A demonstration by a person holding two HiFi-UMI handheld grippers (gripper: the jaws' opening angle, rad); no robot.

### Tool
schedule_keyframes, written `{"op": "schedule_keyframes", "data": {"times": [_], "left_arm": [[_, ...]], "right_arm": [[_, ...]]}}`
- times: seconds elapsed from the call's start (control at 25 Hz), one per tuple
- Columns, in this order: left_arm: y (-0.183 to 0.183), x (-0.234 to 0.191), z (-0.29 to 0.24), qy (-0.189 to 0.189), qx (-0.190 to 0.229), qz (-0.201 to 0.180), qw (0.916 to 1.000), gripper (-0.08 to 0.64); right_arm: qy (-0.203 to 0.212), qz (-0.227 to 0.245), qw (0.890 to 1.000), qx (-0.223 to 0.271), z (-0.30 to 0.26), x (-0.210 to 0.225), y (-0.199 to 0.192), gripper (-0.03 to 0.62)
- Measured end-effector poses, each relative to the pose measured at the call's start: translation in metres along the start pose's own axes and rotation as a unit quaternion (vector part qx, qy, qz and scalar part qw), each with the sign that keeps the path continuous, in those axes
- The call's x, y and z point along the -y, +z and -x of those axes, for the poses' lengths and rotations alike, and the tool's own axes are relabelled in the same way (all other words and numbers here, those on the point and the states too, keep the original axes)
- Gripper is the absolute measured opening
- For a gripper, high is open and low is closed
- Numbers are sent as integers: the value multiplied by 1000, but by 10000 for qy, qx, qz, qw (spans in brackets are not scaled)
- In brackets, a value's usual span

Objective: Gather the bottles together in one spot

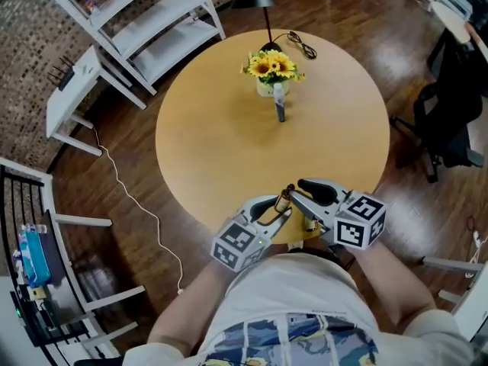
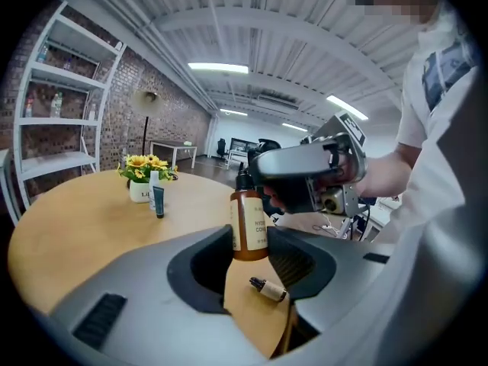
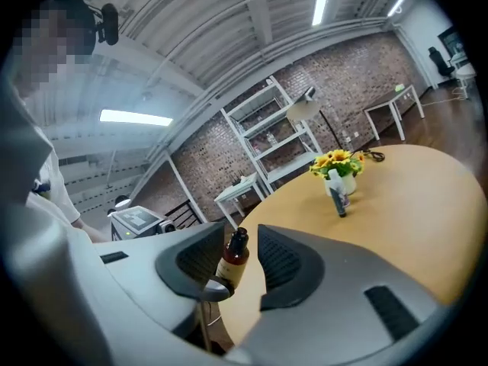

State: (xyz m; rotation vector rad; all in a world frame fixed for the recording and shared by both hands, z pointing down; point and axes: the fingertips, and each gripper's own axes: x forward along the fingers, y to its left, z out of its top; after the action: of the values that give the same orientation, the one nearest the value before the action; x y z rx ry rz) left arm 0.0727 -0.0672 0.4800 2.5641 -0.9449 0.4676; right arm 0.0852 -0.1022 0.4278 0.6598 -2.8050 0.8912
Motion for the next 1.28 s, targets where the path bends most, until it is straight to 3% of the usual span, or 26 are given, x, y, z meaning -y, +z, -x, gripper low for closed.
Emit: {"op": "schedule_keyframes", "data": {"times": [0.08, 0.16, 0.4, 0.64, 0.76, 1.0, 1.28], "left_arm": [[-4, 5, 15, -4, 49, -53, 10000, 149], [-12, 8, 30, -17, 71, -103, 9999, 149], [-42, 22, 68, -157, -13, -192, 9997, 149], [-59, 24, 106, -90, -39, 84, 9999, 161], [-73, 14, 126, 324, -201, 571, 9976, 160], [-100, -17, 166, 975, -398, 1535, 9825, 160], [-93, -51, 176, 1554, -278, 2193, 9628, 158]], "right_arm": [[112, -86, 9999, -83, -12, -17, -10, 144], [235, -203, 9994, -116, -20, -36, -19, 80], [206, -147, 9993, -284, -27, -77, -49, 71], [-249, 260, 9992, -187, -18, -95, -54, 71], [-669, 712, 9951, -138, -3, -81, -45, 71], [-1368, 1653, 9765, -220, 1, -23, -20, 71], [-1610, 1899, 9676, -432, -47, 79, 9, 71]]}}
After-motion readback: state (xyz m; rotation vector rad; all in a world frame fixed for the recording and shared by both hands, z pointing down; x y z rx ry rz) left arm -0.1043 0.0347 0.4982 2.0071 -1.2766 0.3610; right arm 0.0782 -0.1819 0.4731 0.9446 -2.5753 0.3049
